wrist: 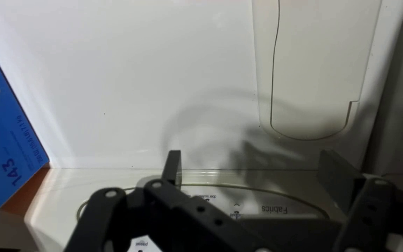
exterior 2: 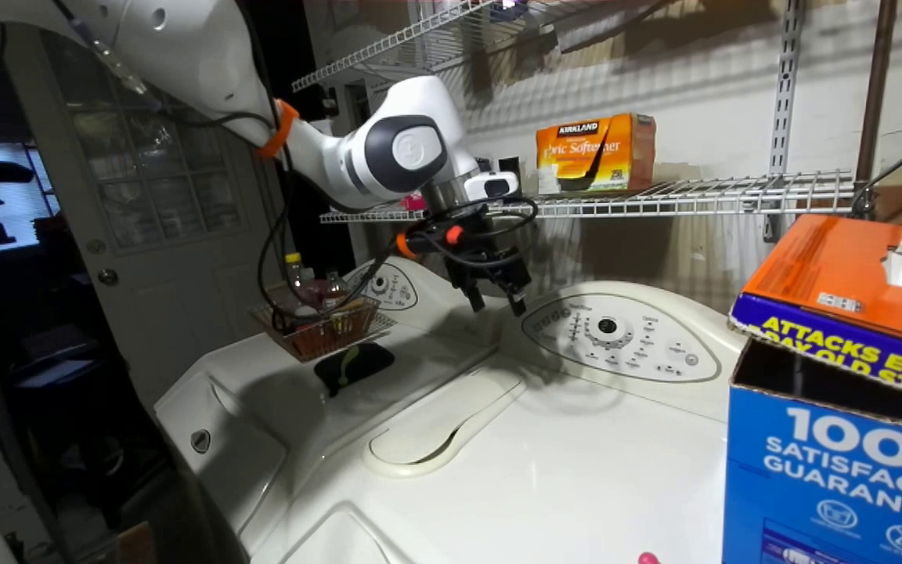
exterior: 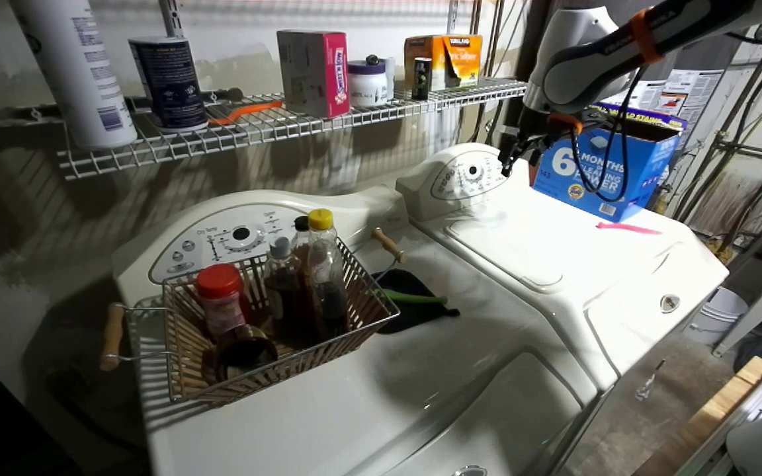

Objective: Press the third button from the left on the circular middle button display on the washing machine

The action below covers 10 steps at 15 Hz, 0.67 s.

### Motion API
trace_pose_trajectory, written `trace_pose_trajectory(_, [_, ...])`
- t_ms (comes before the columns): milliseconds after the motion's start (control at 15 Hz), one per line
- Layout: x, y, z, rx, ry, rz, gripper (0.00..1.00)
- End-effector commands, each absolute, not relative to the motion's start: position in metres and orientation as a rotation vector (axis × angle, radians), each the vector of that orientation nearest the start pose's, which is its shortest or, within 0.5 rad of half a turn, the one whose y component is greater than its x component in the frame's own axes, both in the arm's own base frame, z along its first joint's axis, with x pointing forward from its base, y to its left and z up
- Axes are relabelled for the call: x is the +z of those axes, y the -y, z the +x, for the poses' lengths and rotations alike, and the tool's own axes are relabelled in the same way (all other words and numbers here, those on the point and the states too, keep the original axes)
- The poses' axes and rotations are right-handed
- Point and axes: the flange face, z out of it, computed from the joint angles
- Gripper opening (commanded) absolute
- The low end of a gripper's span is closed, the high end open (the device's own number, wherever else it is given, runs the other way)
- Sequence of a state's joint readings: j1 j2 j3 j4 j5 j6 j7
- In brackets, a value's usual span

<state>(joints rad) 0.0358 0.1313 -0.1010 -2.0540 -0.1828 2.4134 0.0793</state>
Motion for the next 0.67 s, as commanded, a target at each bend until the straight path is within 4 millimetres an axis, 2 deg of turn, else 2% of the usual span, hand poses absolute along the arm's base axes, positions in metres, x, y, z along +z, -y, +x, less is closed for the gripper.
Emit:
trace_pose_trajectory(0, [0.42,0.042,0.554,-0.536,-0.003,-3.224,1.0])
trace_pose_trajectory(133, [0.429,0.041,0.543,-0.639,0.019,-3.195,1.0])
trace_pose_trajectory(200, [0.422,0.043,0.565,-0.557,-0.015,-3.226,1.0])
trace_pose_trajectory(600, [0.421,0.042,0.561,-0.558,-0.014,-3.224,1.0])
